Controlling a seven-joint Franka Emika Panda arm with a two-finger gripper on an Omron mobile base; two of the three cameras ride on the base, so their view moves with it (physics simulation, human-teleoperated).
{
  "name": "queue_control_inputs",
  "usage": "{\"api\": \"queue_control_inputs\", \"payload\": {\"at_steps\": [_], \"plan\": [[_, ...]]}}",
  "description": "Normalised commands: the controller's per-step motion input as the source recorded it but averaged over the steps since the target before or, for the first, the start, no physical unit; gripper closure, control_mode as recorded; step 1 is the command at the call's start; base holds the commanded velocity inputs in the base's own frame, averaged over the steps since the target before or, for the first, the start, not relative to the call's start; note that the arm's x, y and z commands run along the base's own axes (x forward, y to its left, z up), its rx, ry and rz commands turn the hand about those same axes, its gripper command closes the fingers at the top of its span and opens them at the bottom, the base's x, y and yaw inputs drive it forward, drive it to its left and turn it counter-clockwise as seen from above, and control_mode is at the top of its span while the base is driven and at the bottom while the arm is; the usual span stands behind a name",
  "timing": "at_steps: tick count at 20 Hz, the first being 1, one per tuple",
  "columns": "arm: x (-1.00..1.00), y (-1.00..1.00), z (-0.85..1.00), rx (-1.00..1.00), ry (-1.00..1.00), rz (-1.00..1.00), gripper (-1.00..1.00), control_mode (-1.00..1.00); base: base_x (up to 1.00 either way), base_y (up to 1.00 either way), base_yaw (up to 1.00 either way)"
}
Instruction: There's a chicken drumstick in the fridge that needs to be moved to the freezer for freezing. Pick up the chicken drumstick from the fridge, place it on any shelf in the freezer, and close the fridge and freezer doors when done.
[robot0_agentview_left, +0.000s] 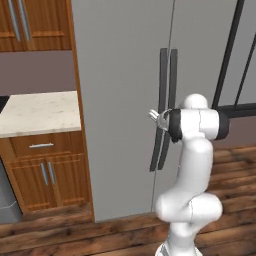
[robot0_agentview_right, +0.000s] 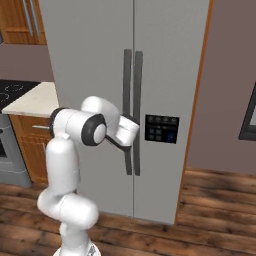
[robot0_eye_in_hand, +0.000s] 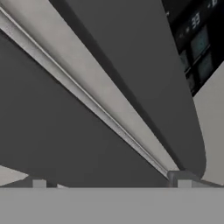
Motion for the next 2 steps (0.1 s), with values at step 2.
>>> {"api": "queue_control_inputs", "payload": {"at_steps": [2], "plan": [[0.65, 0.0, 0.0, 0.01, 0.0, -0.04, -1.0, -1.0, 0.0, 0.0, 0.0]]}}
